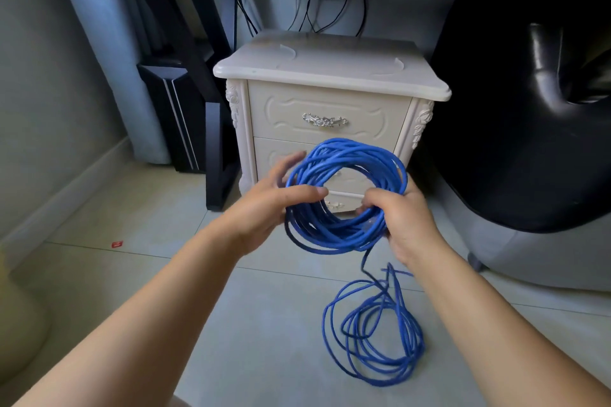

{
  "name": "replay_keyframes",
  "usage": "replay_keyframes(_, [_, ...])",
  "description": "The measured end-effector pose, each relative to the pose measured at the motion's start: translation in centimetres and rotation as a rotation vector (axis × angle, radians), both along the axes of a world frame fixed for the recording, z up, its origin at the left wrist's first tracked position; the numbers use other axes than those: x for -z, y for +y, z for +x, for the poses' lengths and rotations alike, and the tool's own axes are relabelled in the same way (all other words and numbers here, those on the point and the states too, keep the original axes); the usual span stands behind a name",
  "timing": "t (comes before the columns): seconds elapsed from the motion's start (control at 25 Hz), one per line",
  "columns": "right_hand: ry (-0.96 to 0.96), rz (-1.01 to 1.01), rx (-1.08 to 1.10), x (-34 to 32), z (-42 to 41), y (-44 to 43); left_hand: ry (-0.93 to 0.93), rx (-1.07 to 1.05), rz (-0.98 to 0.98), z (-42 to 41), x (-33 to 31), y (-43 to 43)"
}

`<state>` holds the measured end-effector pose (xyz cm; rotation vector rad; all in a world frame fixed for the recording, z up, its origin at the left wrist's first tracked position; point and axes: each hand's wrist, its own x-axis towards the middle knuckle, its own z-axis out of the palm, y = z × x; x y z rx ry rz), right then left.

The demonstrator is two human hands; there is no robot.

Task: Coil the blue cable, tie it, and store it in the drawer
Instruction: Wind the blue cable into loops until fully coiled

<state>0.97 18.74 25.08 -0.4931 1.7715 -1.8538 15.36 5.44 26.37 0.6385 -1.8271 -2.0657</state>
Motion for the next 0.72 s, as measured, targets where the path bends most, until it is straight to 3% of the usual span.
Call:
replay_keyframes(0.08, [0.212, 0.115, 0.000, -0.1, -0.3, 0.2, -0.015, 0.011, -0.192, 0.2, -0.1, -0.1])
replay_keyframes(0.24, [0.706, 0.382, -0.211, -0.2, 1.4, 0.4, -0.111, 0.074, -0.933, -0.3, 0.6, 2.0])
replay_keyframes(0.28, [0.786, 0.402, -0.286, -0.2, 1.9, 0.4, -0.140, 0.084, -1.036, -0.4, 0.8, 2.1])
replay_keyframes(0.44, [0.950, 0.384, -0.316, -0.8, 3.1, 0.6, -0.255, 0.001, -1.052, -0.4, 0.4, 1.6])
replay_keyframes(0.6, [0.700, 0.353, -0.299, -1.8, 1.7, 0.8, -0.144, -0.174, -0.903, -0.6, 0.2, 1.5])
replay_keyframes(0.72, [0.392, 0.324, -0.403, -1.2, 0.6, 1.2, -0.053, -0.295, -0.572, -0.6, 0.1, 0.9])
